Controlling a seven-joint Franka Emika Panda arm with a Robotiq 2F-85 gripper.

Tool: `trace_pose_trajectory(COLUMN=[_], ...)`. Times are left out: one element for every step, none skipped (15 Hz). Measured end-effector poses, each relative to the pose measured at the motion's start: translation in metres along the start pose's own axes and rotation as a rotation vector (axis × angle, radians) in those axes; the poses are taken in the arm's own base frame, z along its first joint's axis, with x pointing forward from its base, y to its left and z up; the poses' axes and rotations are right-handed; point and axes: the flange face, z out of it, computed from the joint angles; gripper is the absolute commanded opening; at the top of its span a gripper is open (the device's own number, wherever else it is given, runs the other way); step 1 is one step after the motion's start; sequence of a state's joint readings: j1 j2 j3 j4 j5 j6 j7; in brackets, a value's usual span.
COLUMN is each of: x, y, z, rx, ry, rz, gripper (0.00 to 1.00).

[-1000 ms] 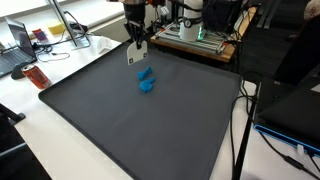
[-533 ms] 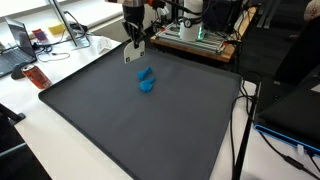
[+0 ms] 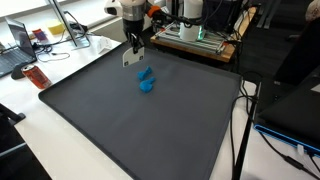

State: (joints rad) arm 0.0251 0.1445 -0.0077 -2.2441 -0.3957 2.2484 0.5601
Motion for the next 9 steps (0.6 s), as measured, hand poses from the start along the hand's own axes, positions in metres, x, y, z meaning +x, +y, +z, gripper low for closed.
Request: trace_pose_trajectory(x=[0.002, 0.004, 0.006, 0.008, 0.009, 0.011, 0.012, 0.013, 0.014], y=[-0.001, -0.001, -0.002, -0.003, -0.004, -0.006, -0.008, -0.009, -0.011], z=[0.004, 0.007, 0.010, 0.013, 0.016, 0.019, 0.021, 0.025, 0.028], rx=[-0.010, -0.021, -0.031, -0.043, -0.057, -0.068, -0.079, -0.091, -0.102], ry=[-0.003, -0.004, -0.004, -0.002, -0.001, 0.000, 0.001, 0.000, -0.001], rz=[0.016, 0.030, 0.047, 0.063, 0.079, 0.095, 0.109, 0.123, 0.137], gripper=[0.01, 0.01, 0.01, 0.01, 0.01, 0.01, 0.01, 0.01, 0.01])
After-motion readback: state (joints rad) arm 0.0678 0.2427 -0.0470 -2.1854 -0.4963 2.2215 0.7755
